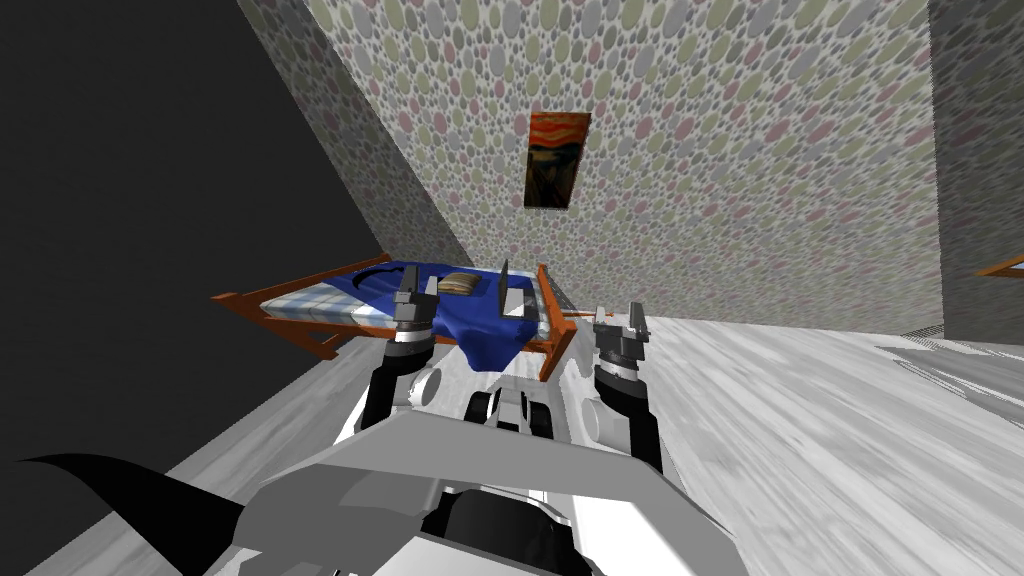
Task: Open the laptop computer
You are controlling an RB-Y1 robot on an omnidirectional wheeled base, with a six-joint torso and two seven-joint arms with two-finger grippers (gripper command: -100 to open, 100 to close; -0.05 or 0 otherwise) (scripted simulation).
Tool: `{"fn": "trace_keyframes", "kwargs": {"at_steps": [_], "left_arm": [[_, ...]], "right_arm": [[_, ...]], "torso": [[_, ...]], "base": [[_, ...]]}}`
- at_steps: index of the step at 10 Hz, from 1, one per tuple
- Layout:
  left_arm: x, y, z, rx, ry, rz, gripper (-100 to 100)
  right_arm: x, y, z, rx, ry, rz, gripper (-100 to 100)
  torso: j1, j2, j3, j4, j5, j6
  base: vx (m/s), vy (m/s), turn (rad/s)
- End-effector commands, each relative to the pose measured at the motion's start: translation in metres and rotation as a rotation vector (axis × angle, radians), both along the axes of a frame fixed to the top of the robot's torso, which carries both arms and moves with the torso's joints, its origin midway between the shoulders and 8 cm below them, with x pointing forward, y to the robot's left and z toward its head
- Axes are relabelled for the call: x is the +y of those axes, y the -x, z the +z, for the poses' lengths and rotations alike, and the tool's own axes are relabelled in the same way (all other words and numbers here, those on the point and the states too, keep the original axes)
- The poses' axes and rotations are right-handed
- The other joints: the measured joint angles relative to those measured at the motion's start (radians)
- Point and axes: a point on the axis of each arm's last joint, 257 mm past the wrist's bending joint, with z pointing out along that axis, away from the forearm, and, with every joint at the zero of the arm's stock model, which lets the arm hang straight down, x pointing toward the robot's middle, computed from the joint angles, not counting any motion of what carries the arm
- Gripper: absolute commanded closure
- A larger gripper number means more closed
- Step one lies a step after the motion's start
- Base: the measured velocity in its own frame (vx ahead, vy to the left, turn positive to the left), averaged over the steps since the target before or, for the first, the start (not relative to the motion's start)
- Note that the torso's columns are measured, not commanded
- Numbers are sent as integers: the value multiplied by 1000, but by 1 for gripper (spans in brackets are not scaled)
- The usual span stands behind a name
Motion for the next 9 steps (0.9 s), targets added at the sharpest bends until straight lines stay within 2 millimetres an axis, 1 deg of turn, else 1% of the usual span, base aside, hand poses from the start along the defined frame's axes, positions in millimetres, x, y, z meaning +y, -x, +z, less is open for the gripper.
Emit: {"fn": "trace_keyframes", "kwargs": {"at_steps": [1, 2, 5, 9], "left_arm": [[0, 0, 0, 1, 0, 0, 0], [0, 0, 0, 1, 0, 0, 0], [0, 0, 0, 1, 0, 0, 0], [0, 0, 0, 1, 0, 0, 0]], "right_arm": [[5, -5, -9, 32, 70, 12, -100], [6, -8, -14, 51, 106, 15, -100], [9, -20, -36, 123, 234, 9, -100], [4, -39, -75, 236, 442, -27, -100]], "torso": [[1, 34, -69, 33, 0, 0], [2, 43, -88, 43, 1, 0], [2, 46, -94, 47, 1, 0], [1, 48, -93, 47, 0, 0]], "base": [[1, 42, 27], [-8, 64, 30], [0, 108, 35], [-3, 155, 56]]}}
